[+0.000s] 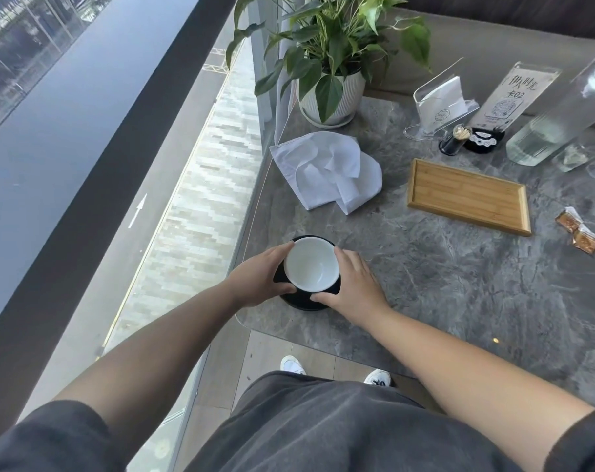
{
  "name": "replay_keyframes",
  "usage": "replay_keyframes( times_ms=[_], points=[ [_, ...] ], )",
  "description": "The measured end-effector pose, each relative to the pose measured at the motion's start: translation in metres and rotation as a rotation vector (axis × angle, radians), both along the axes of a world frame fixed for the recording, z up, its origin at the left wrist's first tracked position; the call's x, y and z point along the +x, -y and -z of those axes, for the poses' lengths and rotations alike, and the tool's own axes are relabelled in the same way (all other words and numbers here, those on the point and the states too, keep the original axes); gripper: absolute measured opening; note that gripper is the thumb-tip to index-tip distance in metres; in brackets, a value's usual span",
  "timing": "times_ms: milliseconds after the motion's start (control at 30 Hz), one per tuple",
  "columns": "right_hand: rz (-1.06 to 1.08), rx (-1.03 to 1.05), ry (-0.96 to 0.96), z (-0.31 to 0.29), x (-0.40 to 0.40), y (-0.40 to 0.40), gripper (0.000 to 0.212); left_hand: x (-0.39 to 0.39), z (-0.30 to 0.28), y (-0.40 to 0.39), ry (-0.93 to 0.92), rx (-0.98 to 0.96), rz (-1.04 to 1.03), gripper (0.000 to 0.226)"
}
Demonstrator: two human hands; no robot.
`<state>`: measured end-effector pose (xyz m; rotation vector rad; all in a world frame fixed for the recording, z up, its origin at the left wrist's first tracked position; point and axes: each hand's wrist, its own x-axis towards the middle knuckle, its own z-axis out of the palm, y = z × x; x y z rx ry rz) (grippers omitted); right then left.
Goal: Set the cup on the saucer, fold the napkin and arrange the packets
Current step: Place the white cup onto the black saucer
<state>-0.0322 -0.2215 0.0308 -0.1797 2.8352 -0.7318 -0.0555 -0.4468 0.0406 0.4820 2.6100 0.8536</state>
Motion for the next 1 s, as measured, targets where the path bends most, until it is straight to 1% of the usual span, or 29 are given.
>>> replay_keyframes(
  times_ms=[133, 233, 333, 367, 433, 533, 667, 800, 1000],
  points=[
    [-0.018, 0.018, -0.003, -0.001, 0.001, 0.0, 0.105, 0.0, 0.0, 0.001, -0.01, -0.026, 0.013, 0.095],
    [-0.05, 0.032, -0.005, -0.002, -0.001, -0.003, 0.11, -0.001, -0.001, 0.003, -0.019, -0.045, 0.033, 0.099],
    [-0.112, 0.042, -0.017, -0.006, -0.003, -0.01, 0.114, 0.0, -0.006, 0.005, -0.027, 0.009, 0.015, 0.097],
    [-0.139, 0.049, -0.039, -0.008, -0.003, -0.014, 0.111, -0.001, -0.009, 0.004, -0.041, 0.023, 0.01, 0.093],
    [-0.176, 0.07, -0.102, -0.012, -0.006, -0.023, 0.099, -0.004, -0.015, -0.001, -0.116, 0.005, 0.003, 0.083],
    [-0.179, 0.105, -0.189, -0.019, -0.013, -0.04, 0.08, -0.011, -0.021, -0.021, -0.282, -0.099, 0.002, 0.072],
    [-0.15, 0.175, -0.235, -0.026, -0.026, -0.069, 0.069, -0.018, -0.026, -0.062, -0.447, -0.233, 0.011, 0.066],
    [-0.107, 0.237, -0.234, -0.029, -0.036, -0.1, 0.065, -0.024, -0.028, -0.102, -0.503, -0.274, 0.048, 0.064],
    [-0.072, 0.285, -0.195, -0.024, -0.046, -0.154, 0.063, -0.037, -0.024, -0.161, -0.496, -0.254, 0.043, 0.056]
  ],
)
